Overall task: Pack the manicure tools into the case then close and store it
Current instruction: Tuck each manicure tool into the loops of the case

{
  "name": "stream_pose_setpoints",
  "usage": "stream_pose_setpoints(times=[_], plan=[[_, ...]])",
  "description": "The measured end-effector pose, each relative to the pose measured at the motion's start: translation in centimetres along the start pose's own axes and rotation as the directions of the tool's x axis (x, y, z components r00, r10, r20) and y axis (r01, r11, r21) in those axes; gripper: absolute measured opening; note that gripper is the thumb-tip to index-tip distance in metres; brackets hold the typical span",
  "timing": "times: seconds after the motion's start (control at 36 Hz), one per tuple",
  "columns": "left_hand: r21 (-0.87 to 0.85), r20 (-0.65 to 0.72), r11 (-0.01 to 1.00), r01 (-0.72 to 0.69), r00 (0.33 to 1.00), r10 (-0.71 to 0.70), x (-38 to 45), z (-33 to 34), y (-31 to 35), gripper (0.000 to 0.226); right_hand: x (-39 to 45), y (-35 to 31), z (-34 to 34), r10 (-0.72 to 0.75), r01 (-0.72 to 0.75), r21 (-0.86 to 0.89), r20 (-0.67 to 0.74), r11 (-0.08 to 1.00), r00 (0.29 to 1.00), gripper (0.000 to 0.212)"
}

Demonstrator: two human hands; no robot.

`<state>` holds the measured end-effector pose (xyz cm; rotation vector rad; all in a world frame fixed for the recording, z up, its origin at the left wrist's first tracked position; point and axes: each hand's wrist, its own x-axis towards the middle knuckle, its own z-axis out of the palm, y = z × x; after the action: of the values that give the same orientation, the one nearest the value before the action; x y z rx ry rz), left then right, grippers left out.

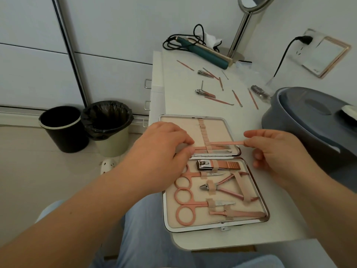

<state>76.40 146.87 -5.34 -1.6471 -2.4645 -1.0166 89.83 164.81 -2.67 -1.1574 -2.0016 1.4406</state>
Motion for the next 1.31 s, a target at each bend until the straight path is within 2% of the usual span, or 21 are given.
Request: stream_pose_setpoints(times=[0.11,0.25,0.36,0.42,0.44,0.53,0.58,0.86,1.0,1.14,1.31], plan=[[-0.010,0.036,1.000,0.017,0.999,-0.017,0.0,-0.2,0.2,0.047,0.3,-0.7,0.1,0.074,-0.074,0.000,0.062,0.997,0.995,0.012],[0.043,0.207,0.999,-0.008,0.978,-0.002,0.2,-0.3,0.5,0.057,0.6,-1.5,0.5,0.135,-0.121,-0.112,0.126,0.986,0.983,0.009],[0.073,0.216,0.997,0.000,0.976,-0.015,0.6,-0.2,0.9,0.058,0.9,-2.2,0.6,0.146,-0.122,-0.167,0.142,0.978,0.979,0.015],[0.094,0.211,0.996,0.001,0.977,-0.021,0.5,-0.2,0.9,0.061,1.0,-2.2,0.6,0.071,-0.036,-0.272,0.118,0.962,0.991,0.018],[0.107,0.210,0.994,-0.002,0.978,-0.021,0.4,-0.2,0.9,0.063,1.0,-2.0,0.6,-0.014,0.051,-0.368,0.103,0.928,0.995,0.018],[0.144,0.212,0.990,-0.003,0.977,-0.027,0.3,-0.2,0.8,0.069,0.4,-1.7,0.9,-0.273,0.308,-0.594,0.151,0.743,0.950,0.013],[0.151,0.209,0.988,0.003,0.977,-0.035,0.2,-0.2,0.8,0.071,0.0,-1.6,1.1,-0.349,0.399,-0.651,0.213,0.646,0.913,0.014],[0.128,0.185,0.992,0.021,0.982,-0.045,-0.1,-0.1,0.6,0.073,1.2,-2.3,1.3,-0.281,0.434,-0.612,0.335,0.661,0.899,0.018],[0.129,0.192,0.991,0.025,0.980,-0.050,-0.2,-0.1,0.7,0.072,1.4,-3.2,1.3,-0.231,0.443,-0.632,0.392,0.635,0.891,0.018],[0.172,0.205,0.985,0.022,0.977,-0.057,0.0,-0.1,0.7,0.073,1.2,-3.3,1.9,-0.196,0.445,-0.604,0.433,0.661,0.880,0.019],[0.138,0.171,0.990,0.036,0.983,-0.060,-0.2,-0.1,0.8,0.078,1.3,-3.4,2.1,-0.196,0.436,-0.549,0.441,0.713,0.876,0.018]])
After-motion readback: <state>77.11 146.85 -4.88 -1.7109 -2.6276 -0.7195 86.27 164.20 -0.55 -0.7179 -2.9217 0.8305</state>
